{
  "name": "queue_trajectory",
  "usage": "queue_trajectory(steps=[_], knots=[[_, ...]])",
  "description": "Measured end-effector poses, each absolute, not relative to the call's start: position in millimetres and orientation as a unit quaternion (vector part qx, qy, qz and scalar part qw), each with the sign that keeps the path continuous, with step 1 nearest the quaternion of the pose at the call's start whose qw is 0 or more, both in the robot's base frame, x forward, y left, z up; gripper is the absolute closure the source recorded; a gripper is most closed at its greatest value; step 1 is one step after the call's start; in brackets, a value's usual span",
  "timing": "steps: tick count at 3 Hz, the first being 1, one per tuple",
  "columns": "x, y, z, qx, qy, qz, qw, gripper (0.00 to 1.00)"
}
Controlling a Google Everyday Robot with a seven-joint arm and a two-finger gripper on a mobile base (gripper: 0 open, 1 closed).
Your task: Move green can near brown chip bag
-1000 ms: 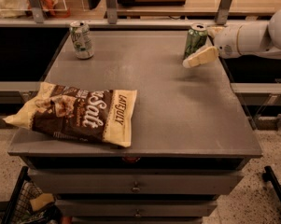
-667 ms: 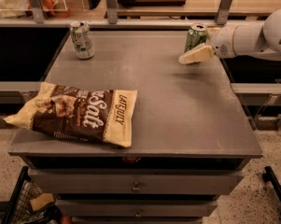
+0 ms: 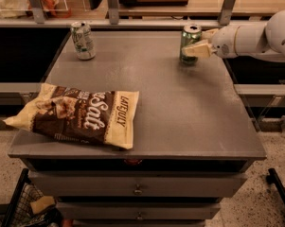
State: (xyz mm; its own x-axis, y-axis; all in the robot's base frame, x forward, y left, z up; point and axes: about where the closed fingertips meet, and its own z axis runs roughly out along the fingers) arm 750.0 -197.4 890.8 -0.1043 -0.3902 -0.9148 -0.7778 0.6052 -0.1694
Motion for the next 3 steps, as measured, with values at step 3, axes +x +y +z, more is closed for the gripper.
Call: queue_trajectory(steps=[3], knots=[[748.9,-184.1,940.0,-0.437,0.672,0.207,0.561,1.0]])
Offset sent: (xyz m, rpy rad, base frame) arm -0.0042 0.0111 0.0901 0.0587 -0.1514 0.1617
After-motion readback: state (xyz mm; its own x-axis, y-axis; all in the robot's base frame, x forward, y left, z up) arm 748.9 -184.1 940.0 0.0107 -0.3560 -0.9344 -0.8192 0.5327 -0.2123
